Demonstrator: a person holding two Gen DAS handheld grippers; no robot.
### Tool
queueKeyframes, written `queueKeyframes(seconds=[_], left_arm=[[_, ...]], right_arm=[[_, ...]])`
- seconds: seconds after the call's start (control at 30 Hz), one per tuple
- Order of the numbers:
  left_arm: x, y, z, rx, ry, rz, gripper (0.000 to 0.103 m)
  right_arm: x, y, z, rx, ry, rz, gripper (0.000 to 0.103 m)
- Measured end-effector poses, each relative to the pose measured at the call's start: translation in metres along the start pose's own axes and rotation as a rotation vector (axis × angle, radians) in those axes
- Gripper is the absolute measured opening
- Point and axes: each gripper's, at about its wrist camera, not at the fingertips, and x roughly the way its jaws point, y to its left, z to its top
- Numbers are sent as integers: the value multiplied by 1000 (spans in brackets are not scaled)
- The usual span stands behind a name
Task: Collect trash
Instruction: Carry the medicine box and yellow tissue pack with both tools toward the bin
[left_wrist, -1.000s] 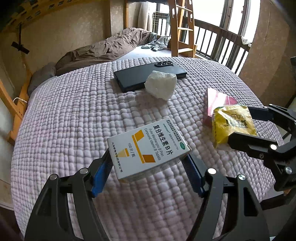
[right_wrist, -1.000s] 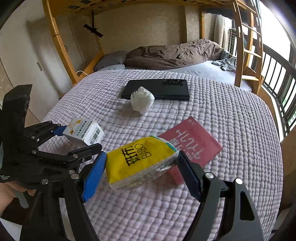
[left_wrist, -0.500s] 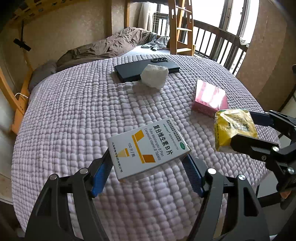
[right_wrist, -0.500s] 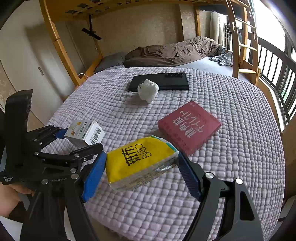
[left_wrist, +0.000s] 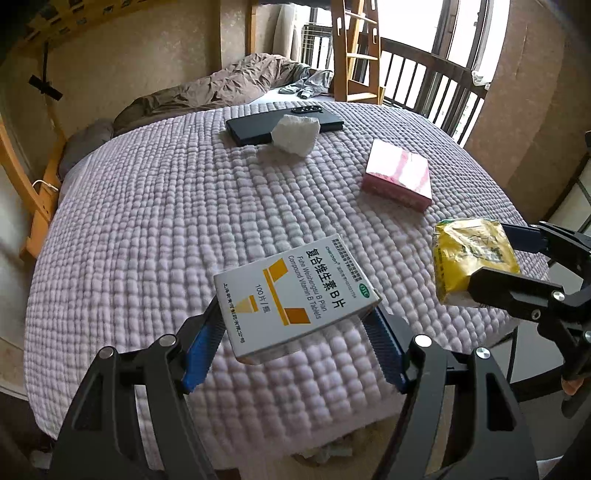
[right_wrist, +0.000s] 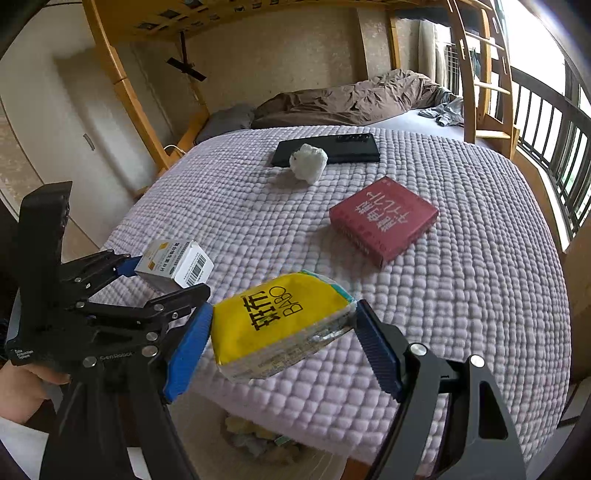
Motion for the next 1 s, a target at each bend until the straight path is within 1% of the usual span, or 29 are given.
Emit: queueKeyframes(seconds=[0.57,1.0], left_arm=[[-23,-4,-39,-6,24,-11,74],[-32,-13,-60,-6,61,-27,74]], right_arm=[[-22,13,-33,11,18,17,76],[-34,19,-57,18,46,38,76]])
